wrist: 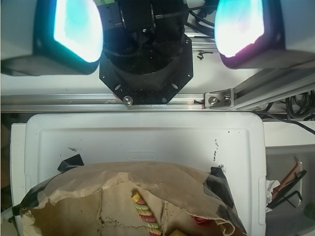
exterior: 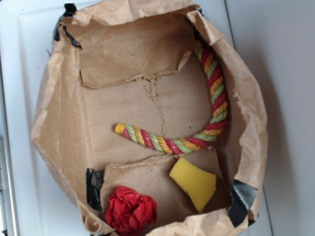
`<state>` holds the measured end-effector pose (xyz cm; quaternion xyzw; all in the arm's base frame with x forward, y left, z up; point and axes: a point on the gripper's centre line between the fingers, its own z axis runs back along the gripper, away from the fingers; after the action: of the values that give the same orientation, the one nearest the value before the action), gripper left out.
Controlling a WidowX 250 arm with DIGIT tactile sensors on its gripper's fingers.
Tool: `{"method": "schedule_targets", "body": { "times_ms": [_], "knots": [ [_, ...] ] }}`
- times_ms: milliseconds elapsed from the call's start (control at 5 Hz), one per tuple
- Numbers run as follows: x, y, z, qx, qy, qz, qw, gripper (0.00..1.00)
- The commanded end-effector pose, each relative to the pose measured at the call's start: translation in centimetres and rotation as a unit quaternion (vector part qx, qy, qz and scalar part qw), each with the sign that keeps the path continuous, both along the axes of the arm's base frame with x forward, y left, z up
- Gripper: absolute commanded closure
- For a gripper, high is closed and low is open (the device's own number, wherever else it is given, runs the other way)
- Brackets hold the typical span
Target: Grab the green sponge.
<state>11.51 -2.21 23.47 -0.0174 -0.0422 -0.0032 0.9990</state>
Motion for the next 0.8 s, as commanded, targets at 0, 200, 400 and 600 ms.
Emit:
{"method": "schedule_targets", "body": {
  "times_ms": [0,200,400,600],
  "knots": [
    [0.0,0.0,0.0,0.0,0.0,0.0,1.0,0.0],
    [5.0,1.0,-1.5,0.006,-0.006,0.014,1.0,0.0],
    [10.0,2.0,-3.3,0.014,-0.003,0.03,0.999,0.0],
    [13.0,2.3,-4.4,0.01,-0.02,0.018,1.0,0.0]
  ]
}}
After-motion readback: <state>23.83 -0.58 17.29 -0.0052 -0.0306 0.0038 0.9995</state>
